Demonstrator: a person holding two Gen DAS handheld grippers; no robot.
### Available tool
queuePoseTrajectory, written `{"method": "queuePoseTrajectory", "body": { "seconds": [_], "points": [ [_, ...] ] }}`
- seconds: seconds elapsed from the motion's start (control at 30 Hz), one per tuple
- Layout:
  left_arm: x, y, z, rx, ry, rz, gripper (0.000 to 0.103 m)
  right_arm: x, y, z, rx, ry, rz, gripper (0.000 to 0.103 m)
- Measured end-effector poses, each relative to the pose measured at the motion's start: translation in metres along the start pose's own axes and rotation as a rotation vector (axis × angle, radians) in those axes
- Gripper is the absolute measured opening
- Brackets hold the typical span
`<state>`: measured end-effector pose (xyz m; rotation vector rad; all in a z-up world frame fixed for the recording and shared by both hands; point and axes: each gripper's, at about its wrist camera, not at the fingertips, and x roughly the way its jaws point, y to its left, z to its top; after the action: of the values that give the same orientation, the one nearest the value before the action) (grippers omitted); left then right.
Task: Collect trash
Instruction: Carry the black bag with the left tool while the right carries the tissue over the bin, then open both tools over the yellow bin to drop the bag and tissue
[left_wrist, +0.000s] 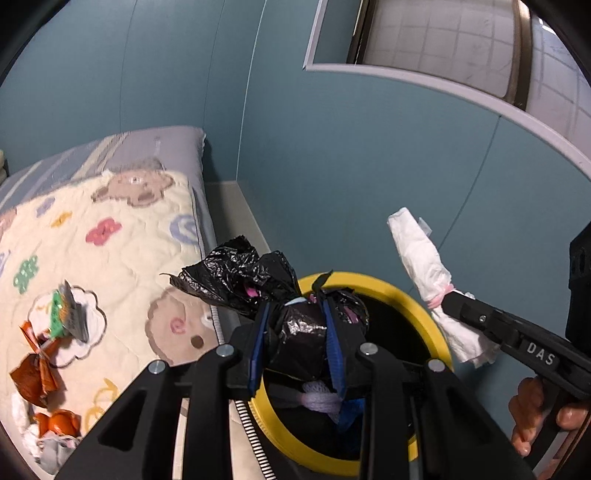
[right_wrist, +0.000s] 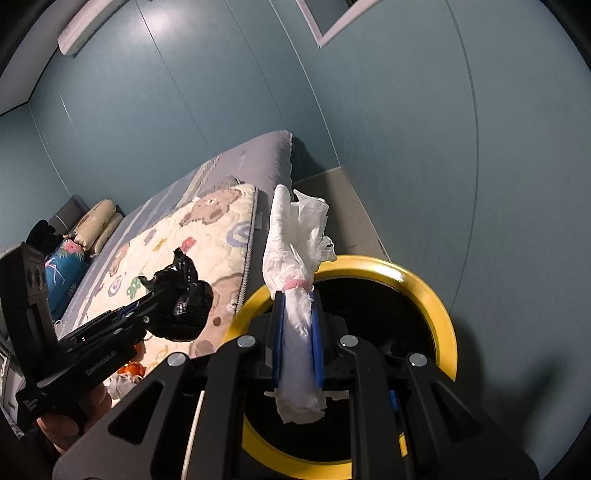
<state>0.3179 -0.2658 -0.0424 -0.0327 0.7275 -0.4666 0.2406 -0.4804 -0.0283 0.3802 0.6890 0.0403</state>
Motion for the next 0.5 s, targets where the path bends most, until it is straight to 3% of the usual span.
{"method": "queuePoseTrajectory", "body": {
  "seconds": [0.2, 0.5],
  "points": [
    [0.017, 0.002, -0.006, -0.011, 0.035, -0.011, 0.028, 0.017, -0.009, -0.010, 0.022, 0.034, -0.009, 0.013],
    [0.019, 0.004, -0.009, -0.016, 0.046, -0.017, 0.050, 0.027, -0.016, -0.014, 0.035, 0.057, -0.042, 0.017]
  ]
}}
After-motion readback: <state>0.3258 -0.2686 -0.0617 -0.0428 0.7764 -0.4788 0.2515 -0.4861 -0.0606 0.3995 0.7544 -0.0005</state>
